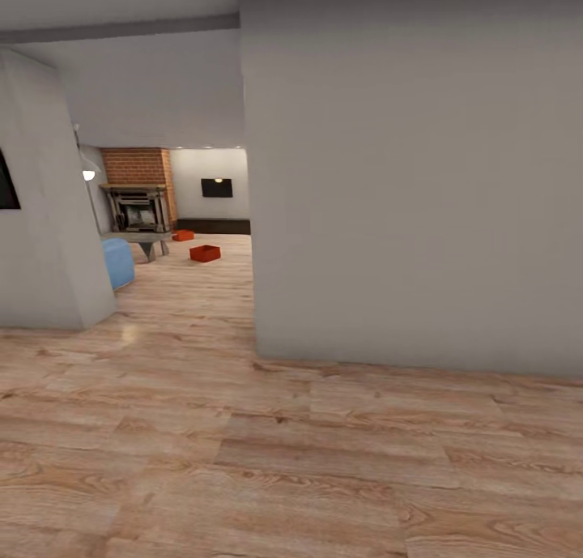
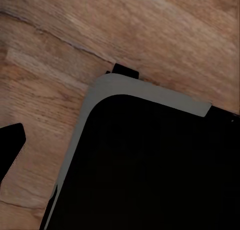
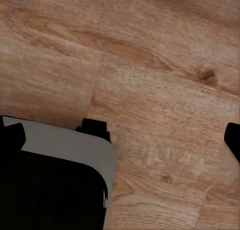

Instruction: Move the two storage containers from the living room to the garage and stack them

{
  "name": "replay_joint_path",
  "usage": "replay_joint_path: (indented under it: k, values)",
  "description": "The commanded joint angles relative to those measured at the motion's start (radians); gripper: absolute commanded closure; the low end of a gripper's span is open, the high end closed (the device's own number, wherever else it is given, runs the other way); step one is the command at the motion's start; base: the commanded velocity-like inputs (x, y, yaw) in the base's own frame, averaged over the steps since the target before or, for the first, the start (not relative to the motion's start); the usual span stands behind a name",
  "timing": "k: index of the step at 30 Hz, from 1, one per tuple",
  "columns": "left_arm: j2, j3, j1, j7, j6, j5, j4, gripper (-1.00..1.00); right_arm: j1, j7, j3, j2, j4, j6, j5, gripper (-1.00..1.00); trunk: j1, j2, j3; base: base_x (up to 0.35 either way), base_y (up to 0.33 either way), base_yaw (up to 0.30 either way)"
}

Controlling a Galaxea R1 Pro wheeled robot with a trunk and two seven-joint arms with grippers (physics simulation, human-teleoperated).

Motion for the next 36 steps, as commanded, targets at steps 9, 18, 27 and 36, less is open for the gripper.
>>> replay_joint_path:
  k: [9,18,27,36]
  values:
    - [0.000,-0.001,0.000,0.001,-0.002,0.004,-0.001,-1.00,-0.001,-0.001,0.009,0.001,0.003,-0.006,-0.009,-1.00,0.001,0.000,-0.001,0.326,0.074,0.013]
    - [0.000,-0.001,0.000,0.001,-0.002,0.004,-0.001,-1.00,-0.001,0.004,0.009,-0.002,0.003,-0.006,-0.011,-1.00,0.001,0.000,-0.001,0.326,0.074,0.000]
    - [0.000,-0.001,0.000,0.001,-0.002,0.004,-0.001,-1.00,-0.001,0.005,0.009,-0.003,0.003,-0.006,-0.011,-1.00,0.001,0.000,-0.001,0.326,0.074,0.000]
    - [0.000,-0.001,0.000,0.001,-0.002,0.004,-0.001,-1.00,-0.001,0.005,0.009,-0.004,0.003,-0.007,-0.010,-1.00,0.001,0.000,-0.001,0.326,0.074,0.000]
